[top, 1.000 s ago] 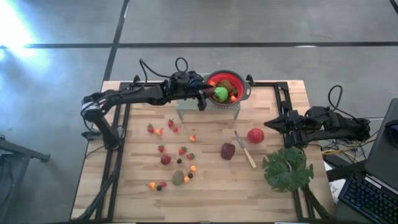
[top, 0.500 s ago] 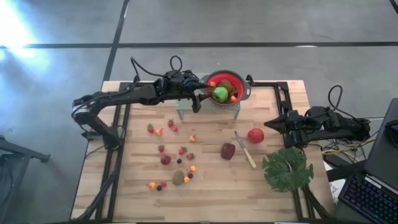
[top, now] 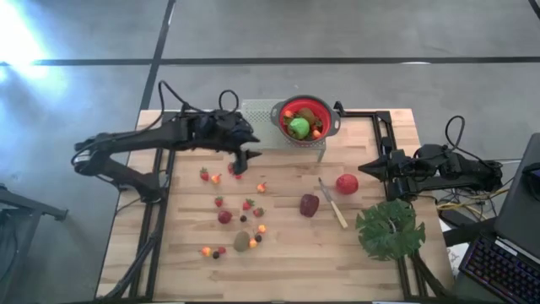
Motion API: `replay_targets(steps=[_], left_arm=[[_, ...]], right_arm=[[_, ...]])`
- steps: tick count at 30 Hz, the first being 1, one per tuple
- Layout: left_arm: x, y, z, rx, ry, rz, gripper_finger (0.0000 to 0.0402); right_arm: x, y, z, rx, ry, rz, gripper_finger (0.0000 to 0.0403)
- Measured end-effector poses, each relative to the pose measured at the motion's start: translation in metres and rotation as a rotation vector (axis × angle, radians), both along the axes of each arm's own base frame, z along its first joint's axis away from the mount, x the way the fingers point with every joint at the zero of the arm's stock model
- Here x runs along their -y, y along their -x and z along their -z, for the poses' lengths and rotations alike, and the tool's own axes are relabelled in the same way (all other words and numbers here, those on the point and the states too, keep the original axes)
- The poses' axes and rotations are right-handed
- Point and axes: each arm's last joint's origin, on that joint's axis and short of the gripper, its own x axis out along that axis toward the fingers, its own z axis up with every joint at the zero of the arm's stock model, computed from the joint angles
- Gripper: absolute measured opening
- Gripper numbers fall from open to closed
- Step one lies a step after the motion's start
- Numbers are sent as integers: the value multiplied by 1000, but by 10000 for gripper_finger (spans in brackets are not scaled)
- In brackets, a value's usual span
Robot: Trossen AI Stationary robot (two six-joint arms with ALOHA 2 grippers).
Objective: Pick & Place Fruit
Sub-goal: Put the red strawberry into the black strainer bowl on the shelf
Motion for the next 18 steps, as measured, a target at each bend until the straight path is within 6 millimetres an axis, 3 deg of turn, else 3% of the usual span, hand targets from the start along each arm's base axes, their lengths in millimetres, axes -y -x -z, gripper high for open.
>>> replay_targets(steps=[9, 18], left_arm=[[13, 30, 17, -305, 106, -129, 213], [15, 39, 45, -448, 189, -203, 213]], right_arm=[[0, 0, 0, 0, 0, 0, 8], [0, 0, 0, 0, 0, 0, 8]])
